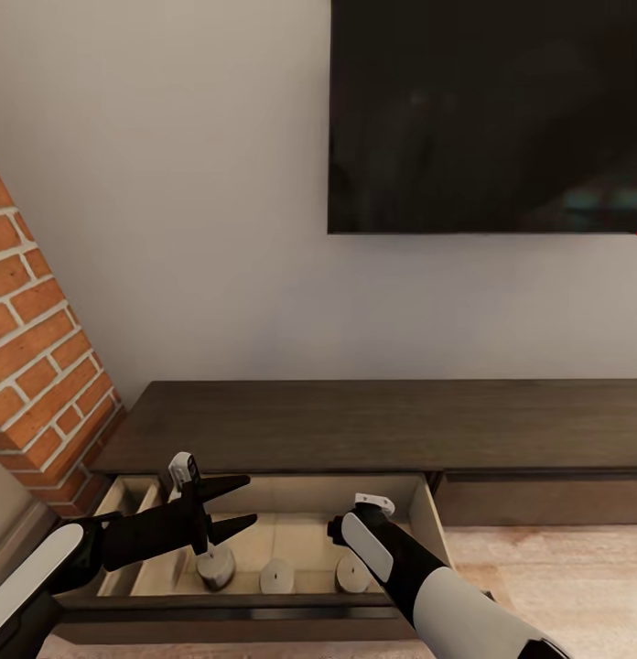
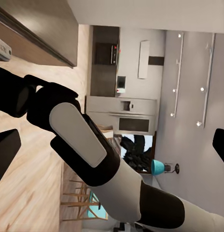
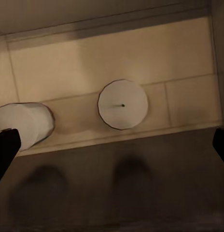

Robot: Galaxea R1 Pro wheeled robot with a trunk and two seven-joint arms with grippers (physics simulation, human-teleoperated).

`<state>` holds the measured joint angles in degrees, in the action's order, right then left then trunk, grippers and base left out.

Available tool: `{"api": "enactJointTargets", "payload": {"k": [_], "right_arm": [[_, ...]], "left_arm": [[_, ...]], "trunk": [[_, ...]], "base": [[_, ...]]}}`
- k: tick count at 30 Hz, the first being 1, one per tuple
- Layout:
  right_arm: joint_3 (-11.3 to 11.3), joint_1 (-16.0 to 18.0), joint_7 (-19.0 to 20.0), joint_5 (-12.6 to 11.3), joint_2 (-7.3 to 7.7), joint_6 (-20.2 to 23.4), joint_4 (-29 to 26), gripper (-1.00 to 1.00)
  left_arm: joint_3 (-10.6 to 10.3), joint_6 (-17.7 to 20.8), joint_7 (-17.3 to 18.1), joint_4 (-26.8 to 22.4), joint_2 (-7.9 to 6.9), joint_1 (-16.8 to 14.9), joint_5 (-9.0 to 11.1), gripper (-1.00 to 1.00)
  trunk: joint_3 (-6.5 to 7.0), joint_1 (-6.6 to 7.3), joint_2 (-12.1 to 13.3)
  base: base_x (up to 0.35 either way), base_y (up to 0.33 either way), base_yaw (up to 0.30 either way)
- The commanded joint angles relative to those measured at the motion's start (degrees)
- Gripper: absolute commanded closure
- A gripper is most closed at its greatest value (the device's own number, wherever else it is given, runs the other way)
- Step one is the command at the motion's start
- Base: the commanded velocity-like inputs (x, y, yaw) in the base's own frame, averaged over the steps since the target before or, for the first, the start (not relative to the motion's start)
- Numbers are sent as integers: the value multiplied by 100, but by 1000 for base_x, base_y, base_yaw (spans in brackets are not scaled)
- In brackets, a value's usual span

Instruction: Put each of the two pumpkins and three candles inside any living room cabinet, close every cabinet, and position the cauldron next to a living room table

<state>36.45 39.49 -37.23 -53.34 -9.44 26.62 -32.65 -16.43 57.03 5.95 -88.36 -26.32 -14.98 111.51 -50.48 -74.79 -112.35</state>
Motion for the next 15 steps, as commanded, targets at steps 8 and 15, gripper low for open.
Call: {"api": "enactJointTargets", "payload": {"k": [8, 15], "right_arm": [[25, 6, -39, -36, 12, 117, -15, -100], [6, 6, 122, -39, 7, 122, -19, -100]], "left_arm": [[-9, 1, 56, 4, -5, -5, -51, -100], [-9, 1, 55, 6, 0, -5, -52, -100]], "trunk": [[139, 179, 320], [265, 332, 600]], "base": [[-37, 0, 0], [-1, 0, 0]]}}
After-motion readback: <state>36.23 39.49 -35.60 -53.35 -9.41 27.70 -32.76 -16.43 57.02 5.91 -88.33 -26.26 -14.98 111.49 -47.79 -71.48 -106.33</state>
